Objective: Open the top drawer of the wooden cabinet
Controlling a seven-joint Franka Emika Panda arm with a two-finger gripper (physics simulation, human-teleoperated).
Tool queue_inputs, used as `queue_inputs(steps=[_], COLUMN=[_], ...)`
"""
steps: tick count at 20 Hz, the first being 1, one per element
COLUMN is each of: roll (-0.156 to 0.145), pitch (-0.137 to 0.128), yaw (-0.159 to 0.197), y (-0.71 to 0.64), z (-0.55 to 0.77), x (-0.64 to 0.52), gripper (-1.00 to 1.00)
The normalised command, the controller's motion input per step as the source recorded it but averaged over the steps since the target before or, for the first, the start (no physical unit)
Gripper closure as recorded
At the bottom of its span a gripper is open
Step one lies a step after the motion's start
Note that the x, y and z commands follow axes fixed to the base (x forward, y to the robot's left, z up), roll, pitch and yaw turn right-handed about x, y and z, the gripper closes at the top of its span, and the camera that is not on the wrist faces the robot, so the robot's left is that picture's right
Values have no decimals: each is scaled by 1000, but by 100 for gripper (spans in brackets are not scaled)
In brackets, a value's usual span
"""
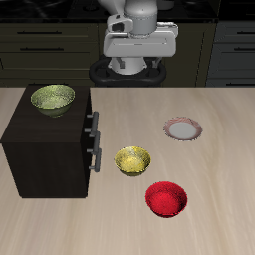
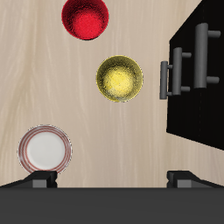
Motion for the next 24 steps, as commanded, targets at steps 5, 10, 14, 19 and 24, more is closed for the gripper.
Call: queue_inputs(steps=[5,10,14,19,24], roll=[18,8,9,-18,-13], pitch=[-9,-14,-18,-4,9], yaw=[3,-10,-1,-2,5], y=[103,125,131,-63,-91], z=[84,136,96,86,-10], x=[172,187,163,239,217], gripper=[-100,-100,-100,-100,-100])
